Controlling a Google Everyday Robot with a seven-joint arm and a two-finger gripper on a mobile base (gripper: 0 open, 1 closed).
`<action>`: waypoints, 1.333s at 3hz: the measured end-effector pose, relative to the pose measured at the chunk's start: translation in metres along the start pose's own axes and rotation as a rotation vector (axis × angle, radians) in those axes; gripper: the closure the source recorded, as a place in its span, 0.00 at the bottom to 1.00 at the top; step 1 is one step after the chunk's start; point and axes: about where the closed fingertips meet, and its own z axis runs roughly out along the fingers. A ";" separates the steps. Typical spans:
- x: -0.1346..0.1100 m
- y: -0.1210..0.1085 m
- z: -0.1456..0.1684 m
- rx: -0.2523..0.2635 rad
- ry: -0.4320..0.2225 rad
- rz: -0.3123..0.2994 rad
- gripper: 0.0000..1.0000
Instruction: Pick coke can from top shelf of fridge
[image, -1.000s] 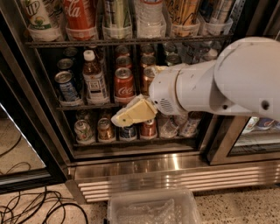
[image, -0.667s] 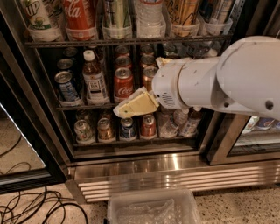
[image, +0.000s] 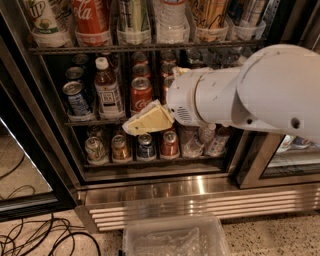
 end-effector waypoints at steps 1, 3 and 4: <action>-0.014 0.020 0.018 0.009 -0.037 0.045 0.00; -0.060 0.049 0.038 0.133 -0.166 0.060 0.00; -0.088 0.055 0.044 0.197 -0.261 0.051 0.00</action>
Offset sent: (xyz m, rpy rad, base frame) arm -0.0012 0.1023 0.0196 0.1844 -0.1268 -0.1044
